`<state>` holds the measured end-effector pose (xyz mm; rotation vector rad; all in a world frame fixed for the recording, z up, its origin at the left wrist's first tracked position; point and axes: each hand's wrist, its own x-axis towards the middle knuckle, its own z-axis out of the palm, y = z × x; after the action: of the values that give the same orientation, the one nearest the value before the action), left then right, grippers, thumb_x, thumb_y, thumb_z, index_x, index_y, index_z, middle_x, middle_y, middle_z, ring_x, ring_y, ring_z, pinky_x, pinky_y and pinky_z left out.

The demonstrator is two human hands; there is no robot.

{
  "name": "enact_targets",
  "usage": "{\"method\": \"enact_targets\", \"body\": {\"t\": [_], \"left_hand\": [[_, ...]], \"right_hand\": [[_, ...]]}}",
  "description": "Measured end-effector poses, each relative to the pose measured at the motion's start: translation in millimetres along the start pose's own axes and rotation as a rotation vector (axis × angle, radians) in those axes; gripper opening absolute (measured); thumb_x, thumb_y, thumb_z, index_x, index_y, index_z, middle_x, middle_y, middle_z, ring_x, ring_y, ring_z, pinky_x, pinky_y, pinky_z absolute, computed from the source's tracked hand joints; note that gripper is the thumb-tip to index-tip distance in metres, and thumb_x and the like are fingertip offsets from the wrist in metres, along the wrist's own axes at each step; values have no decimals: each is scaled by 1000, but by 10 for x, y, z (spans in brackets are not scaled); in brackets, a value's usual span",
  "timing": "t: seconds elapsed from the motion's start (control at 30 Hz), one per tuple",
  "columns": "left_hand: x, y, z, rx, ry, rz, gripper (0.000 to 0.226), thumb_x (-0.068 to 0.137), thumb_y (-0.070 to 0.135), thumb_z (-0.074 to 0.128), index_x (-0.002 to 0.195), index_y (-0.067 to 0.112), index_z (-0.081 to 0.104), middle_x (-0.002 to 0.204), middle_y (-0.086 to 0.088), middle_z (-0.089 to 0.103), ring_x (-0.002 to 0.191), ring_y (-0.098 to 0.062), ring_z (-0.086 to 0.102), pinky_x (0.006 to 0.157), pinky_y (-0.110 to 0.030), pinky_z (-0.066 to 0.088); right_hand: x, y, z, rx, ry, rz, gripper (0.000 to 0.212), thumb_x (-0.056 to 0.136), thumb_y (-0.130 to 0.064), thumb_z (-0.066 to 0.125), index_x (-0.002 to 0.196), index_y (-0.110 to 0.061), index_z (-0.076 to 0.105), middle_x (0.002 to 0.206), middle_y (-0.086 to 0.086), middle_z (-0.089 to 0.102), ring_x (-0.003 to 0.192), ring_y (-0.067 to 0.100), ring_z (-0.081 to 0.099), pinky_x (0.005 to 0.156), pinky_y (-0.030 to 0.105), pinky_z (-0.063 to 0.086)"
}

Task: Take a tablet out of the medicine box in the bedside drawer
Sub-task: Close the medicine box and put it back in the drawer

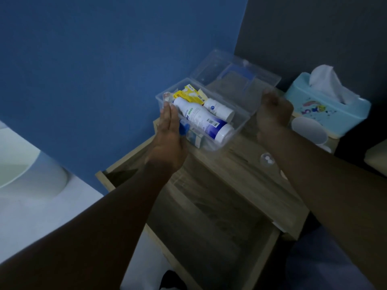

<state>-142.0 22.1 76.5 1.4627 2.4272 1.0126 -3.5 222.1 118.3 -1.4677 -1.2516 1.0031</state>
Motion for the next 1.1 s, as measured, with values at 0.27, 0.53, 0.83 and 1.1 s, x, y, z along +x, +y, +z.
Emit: {"method": "enact_targets", "body": {"t": [0.27,0.53,0.83,1.1], "left_hand": [[23,58,-64,106,-49,-5,82,85,-2,51,154,-3,4,164,-18,-5,152,-29,-4,123,-32,4],[-57,160,-104,85,-180,-164,87,90,0,49,154,3,-9,163,-11,-17,151,-27,-14,124,-39,5],[-123,121,-85,29,-167,-208,64,92,9,49,152,3,27,159,-16,27,149,-30,21,120,-40,25],[-62,129,-92,-60,55,-341,41,90,38,62,124,16,58,117,-9,65,106,-26,59,77,-28,41]], "right_hand": [[-429,-253,-208,205,-100,-392,30,95,-35,58,119,-16,57,105,-15,65,94,-17,61,75,3,47],[-681,-39,-454,-93,-306,-778,46,98,-26,56,140,-8,50,134,-5,55,124,0,49,102,10,38],[-968,319,-592,-259,-554,-1071,45,89,-12,68,131,-2,55,140,11,52,137,19,44,108,32,44],[-937,134,-494,-431,-542,-1112,31,93,-25,63,117,-6,64,128,8,59,122,13,53,99,20,45]]}}
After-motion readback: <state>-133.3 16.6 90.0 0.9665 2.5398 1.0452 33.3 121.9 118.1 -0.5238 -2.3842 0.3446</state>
